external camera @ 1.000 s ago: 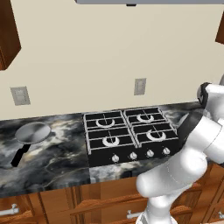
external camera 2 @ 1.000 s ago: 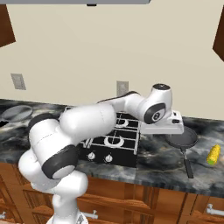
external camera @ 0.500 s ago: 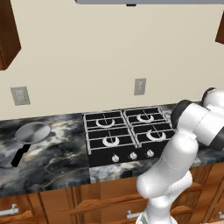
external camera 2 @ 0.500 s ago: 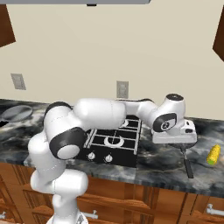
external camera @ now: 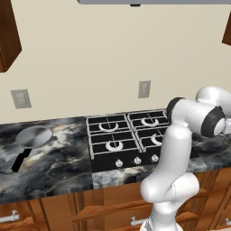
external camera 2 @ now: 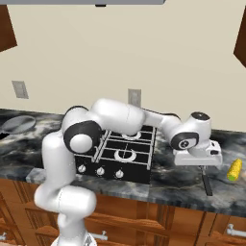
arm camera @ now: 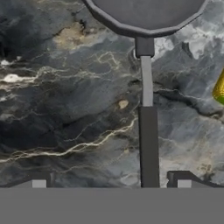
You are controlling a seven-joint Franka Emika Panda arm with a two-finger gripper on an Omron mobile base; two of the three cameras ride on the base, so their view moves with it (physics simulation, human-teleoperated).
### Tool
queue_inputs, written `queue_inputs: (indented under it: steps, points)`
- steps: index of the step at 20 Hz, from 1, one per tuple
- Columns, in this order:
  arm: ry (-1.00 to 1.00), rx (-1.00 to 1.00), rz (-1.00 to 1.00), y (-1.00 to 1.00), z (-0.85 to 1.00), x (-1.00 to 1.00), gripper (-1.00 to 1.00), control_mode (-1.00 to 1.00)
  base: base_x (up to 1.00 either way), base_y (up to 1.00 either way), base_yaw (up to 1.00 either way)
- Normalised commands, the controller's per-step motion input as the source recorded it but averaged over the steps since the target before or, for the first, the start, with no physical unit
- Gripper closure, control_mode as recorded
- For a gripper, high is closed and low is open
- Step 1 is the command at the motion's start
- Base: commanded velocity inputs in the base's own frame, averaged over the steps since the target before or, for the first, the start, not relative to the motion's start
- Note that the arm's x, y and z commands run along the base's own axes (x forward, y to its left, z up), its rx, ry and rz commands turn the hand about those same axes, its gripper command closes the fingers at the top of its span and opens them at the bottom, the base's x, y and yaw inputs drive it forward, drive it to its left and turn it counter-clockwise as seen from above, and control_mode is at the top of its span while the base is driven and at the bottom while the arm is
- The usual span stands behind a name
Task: Place both pans onto different burners. Then place the corn and the chicken drumstick on different pans.
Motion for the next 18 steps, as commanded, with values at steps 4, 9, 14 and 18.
queue_inputs:
  steps: [4,9,14,18]
  points:
    - [0.00,0.02,0.00,-0.29,-0.28,0.00,-1.00,-1.00,0.00,0.00,0.00]
    - [0.00,0.00,0.00,-0.20,-0.23,0.00,-1.00,-1.00,0.00,0.00,0.00]
    - [0.00,0.00,0.00,-0.04,-0.32,0.03,-1.00,-1.00,0.00,0.00,0.00]
    - [0.00,0.00,0.00,0.00,-0.35,0.12,-1.00,-1.00,0.00,0.00,0.00]
